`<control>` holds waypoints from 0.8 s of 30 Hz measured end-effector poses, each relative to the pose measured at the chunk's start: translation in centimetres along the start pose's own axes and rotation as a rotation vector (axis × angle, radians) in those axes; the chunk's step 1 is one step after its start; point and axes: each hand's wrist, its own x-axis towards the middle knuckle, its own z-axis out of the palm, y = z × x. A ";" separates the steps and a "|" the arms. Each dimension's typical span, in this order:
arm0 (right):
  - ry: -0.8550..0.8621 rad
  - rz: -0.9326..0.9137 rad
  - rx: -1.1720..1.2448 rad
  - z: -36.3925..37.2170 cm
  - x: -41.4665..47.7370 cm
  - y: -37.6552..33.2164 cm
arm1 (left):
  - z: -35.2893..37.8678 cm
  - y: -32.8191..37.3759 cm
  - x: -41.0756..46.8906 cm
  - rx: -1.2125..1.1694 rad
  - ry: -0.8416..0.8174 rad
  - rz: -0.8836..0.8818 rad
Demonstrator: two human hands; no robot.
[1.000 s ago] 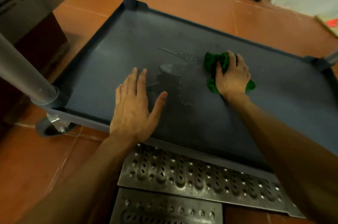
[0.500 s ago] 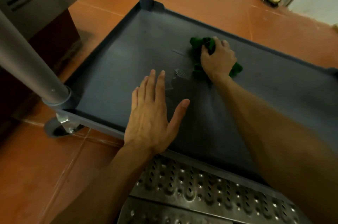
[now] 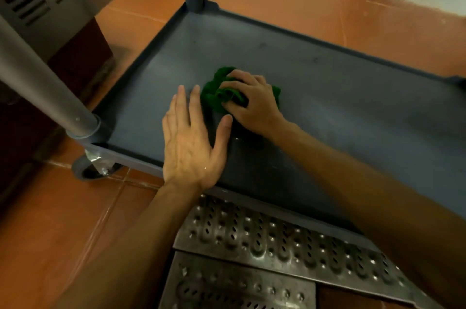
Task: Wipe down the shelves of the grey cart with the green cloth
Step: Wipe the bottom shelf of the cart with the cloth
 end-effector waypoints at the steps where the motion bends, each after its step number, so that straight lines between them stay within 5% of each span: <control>1: -0.024 -0.017 0.020 -0.4 -1.1 -0.4 | 0.0 0.0 0.0 -0.011 0.015 -0.006; 8: -0.162 -0.142 0.057 -3.3 -10.3 -1.5 | -0.2 0.0 0.2 0.011 -0.062 0.005; 24: -0.217 -0.028 0.062 -12.6 -23.9 5.6 | 0.2 -1.0 0.9 0.105 -0.079 0.085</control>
